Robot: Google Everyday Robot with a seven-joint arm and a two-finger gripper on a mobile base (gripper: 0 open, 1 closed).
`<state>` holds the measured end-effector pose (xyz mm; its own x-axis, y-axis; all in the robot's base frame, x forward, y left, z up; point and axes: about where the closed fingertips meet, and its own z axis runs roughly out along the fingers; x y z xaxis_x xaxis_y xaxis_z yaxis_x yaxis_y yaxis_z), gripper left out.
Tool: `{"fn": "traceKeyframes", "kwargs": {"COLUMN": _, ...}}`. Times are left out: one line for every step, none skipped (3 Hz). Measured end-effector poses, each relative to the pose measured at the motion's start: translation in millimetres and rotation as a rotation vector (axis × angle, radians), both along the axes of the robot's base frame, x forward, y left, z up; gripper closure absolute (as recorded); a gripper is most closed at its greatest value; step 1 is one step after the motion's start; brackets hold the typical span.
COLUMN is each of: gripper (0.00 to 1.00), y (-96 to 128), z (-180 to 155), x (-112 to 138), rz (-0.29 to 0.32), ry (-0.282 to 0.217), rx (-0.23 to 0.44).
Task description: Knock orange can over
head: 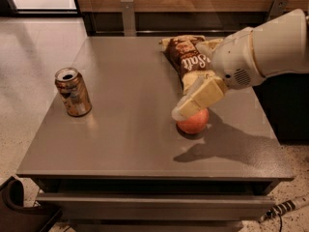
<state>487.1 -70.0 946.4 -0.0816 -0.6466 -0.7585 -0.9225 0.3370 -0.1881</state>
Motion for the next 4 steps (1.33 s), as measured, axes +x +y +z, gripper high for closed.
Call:
{"fn": "traceKeyframes", "kwargs": {"gripper": 0.0, "y": 62, "z": -6, "x": 6, "rz": 0.061, "ry": -0.029, "rx": 0.205}}
{"fn": "traceKeyframes", "kwargs": {"gripper": 0.0, "y": 102, "z": -8, "x": 5, "rz": 0.101, "ry": -0.056, "rx": 0.29}}
{"fn": "traceKeyframes", "kwargs": {"gripper": 0.0, "y": 106, "z": -9, "x": 9, "rz": 0.105, "ry": -0.06, "rx": 0.3}}
{"fn": "traceKeyframes", "kwargs": {"gripper": 0.0, "y": 135, "z": -15, "x": 36, "rz": 0.128, "ry": -0.091, "rx": 0.365}}
